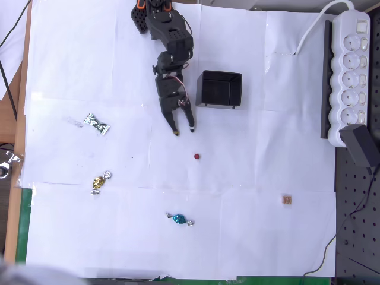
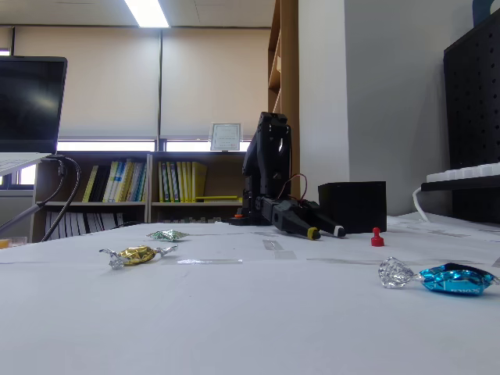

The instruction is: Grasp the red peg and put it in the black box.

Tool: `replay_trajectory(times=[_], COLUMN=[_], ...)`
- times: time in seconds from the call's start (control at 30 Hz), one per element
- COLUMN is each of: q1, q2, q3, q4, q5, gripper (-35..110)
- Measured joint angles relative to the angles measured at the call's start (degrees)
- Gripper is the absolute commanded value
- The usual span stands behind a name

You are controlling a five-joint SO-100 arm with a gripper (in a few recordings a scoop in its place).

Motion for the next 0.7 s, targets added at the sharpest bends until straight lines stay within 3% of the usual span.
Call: replay_trajectory(times=[0.3, 0.7], q1=[-0.1, -0.7], q2=[0.2, 2.7], q3=[11.0, 20.4], q4=[12.2, 19.6], q5=[-0.8, -0.4], gripper=[18, 18])
